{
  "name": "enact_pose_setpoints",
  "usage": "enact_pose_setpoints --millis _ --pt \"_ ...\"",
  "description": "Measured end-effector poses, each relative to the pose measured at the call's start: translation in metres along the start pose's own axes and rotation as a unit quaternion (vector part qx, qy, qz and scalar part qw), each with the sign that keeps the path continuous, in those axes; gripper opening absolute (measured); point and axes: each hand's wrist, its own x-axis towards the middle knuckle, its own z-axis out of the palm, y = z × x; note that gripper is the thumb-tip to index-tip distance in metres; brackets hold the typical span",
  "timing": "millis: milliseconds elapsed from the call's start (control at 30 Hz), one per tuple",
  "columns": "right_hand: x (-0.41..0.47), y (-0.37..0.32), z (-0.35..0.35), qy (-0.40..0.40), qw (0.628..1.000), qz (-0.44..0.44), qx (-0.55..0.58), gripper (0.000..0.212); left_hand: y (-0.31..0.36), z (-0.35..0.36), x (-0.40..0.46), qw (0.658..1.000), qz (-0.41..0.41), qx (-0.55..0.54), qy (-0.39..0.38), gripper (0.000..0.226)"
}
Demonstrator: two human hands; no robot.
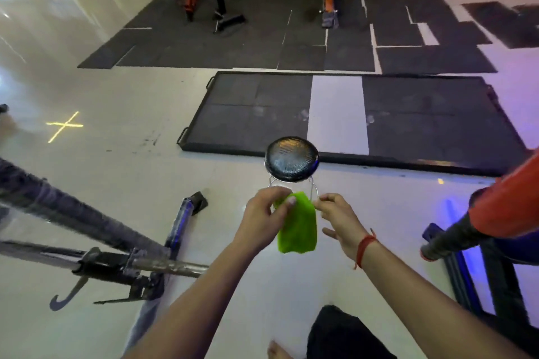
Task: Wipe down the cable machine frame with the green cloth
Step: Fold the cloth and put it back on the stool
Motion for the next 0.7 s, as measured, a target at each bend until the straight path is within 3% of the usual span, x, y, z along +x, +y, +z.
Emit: enact_pose_setpoints --millis 67,133,267,500,600,700 --pt "0.014 -0.012 0.003 -0.016 1.0 -0.003 0.003 0.031 0.002 -0.007 0.029 0.997 -0.018 -0.07 -0.031 0.017" --pt "0.029 -0.022 0.005 -0.061 0.998 -0.027 0.004 0.053 0.003 -0.014 0.06 0.99 -0.026 -0.119 -0.074 0.014" --pt "0.061 -0.04 0.006 -0.134 0.98 -0.124 -0.083 0.083 0.004 -0.023 0.123 0.98 0.027 -0.033 -0.193 0.009" --pt "0.108 -0.075 0.0 -0.021 0.966 -0.203 -0.162 0.05 0.015 -0.026 0.239 0.912 0.057 0.135 -0.382 0.018" --pt "0.119 -0.09 -0.007 0.011 0.968 -0.202 -0.147 0.03 0.026 -0.022 0.289 0.839 0.099 0.263 -0.466 0.037" --pt "0.127 -0.112 -0.012 -0.043 0.976 -0.17 -0.126 0.036 0.041 -0.012 0.332 0.763 0.114 0.321 -0.55 0.048"
